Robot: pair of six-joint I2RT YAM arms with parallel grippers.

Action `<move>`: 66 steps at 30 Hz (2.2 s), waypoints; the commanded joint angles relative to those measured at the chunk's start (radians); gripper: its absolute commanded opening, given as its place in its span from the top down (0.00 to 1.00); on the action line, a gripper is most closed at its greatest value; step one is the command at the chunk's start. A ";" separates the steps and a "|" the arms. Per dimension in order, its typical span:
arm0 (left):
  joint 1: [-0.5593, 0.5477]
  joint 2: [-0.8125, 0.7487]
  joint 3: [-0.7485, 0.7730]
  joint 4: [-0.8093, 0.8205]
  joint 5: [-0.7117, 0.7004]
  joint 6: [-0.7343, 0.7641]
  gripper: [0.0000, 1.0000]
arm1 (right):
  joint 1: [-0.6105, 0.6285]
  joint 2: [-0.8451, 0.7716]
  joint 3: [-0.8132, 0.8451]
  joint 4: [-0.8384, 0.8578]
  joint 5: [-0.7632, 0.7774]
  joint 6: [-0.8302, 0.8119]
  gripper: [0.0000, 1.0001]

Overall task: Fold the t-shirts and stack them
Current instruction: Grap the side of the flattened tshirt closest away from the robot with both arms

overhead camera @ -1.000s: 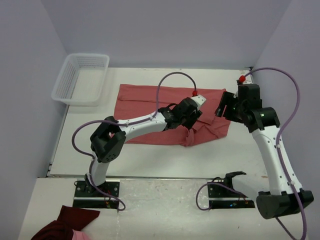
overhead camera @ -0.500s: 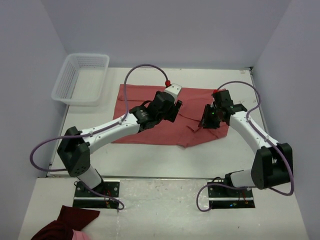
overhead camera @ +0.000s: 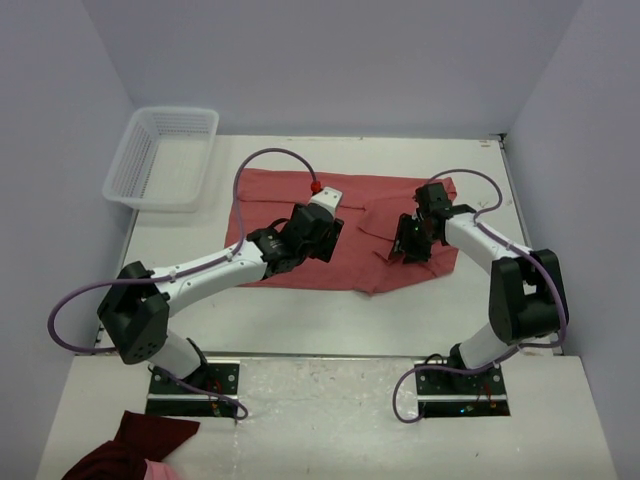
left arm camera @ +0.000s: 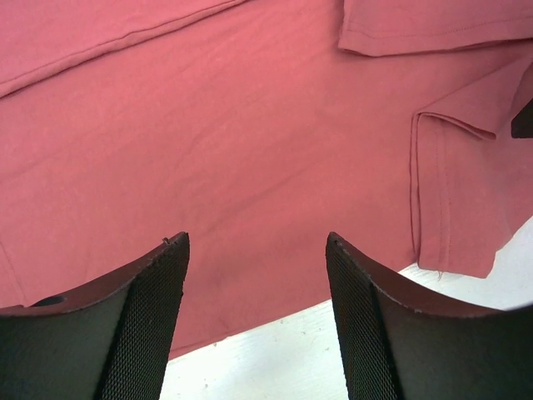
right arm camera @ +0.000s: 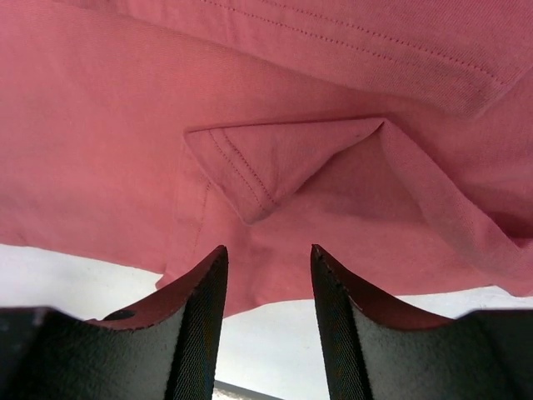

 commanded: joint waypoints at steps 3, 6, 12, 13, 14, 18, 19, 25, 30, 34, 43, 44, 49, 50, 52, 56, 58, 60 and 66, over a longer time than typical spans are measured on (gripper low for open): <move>0.007 -0.063 -0.009 0.038 0.003 -0.028 0.32 | 0.003 0.026 0.059 0.031 -0.016 -0.015 0.53; 0.009 -0.073 -0.016 0.038 0.005 -0.026 0.32 | 0.007 0.055 0.082 0.031 -0.030 -0.016 0.53; 0.012 -0.108 -0.032 0.032 0.000 -0.023 0.32 | 0.018 0.115 0.110 0.029 -0.022 -0.010 0.53; 0.015 -0.112 -0.033 0.032 0.002 -0.022 0.32 | 0.019 0.118 0.110 0.032 -0.022 -0.010 0.53; 0.018 -0.122 -0.035 0.031 0.000 -0.020 0.32 | 0.022 0.124 0.110 0.035 -0.024 -0.008 0.53; 0.024 -0.131 -0.039 0.028 0.002 -0.018 0.32 | 0.027 0.138 0.105 0.042 -0.021 -0.005 0.53; 0.026 -0.132 -0.041 0.028 0.005 -0.018 0.32 | 0.027 0.142 0.104 0.046 -0.021 -0.004 0.53; 0.030 -0.134 -0.045 0.029 0.011 -0.017 0.31 | 0.029 0.161 0.113 0.049 -0.018 -0.002 0.60; 0.037 -0.137 -0.048 0.026 0.012 -0.011 0.31 | 0.030 0.170 0.113 0.054 -0.022 0.001 0.70; 0.044 -0.137 -0.058 0.025 0.012 -0.008 0.30 | 0.032 0.161 0.096 0.065 -0.016 0.005 0.74; 0.055 -0.151 -0.076 0.022 0.017 -0.006 0.29 | 0.039 0.161 0.070 0.075 -0.013 0.010 0.78; 0.056 -0.151 -0.078 0.022 0.017 -0.006 0.29 | 0.039 0.161 0.070 0.075 -0.006 0.010 0.84; 0.076 -0.154 -0.082 0.008 0.006 -0.015 0.29 | 0.045 0.130 0.073 0.054 0.028 0.013 1.00; 0.081 -0.155 -0.082 0.003 0.006 -0.020 0.29 | 0.045 0.101 0.071 0.051 0.034 0.013 1.00; 0.096 -0.156 -0.084 -0.011 0.017 -0.035 0.30 | 0.045 0.066 0.065 0.040 0.056 0.012 1.00; 0.156 -0.162 -0.105 -0.037 0.037 -0.106 0.39 | 0.045 -0.026 0.078 0.005 0.079 0.007 1.00; 0.210 -0.171 -0.139 -0.040 0.086 -0.158 0.43 | 0.045 -0.089 0.082 -0.015 0.085 0.005 1.00; 0.260 -0.183 -0.186 -0.029 0.136 -0.198 0.40 | 0.045 -0.130 0.084 -0.030 0.088 -0.001 1.00; 0.293 -0.195 -0.285 -0.067 0.126 -0.299 0.39 | 0.045 -0.270 0.052 -0.052 0.080 -0.014 1.00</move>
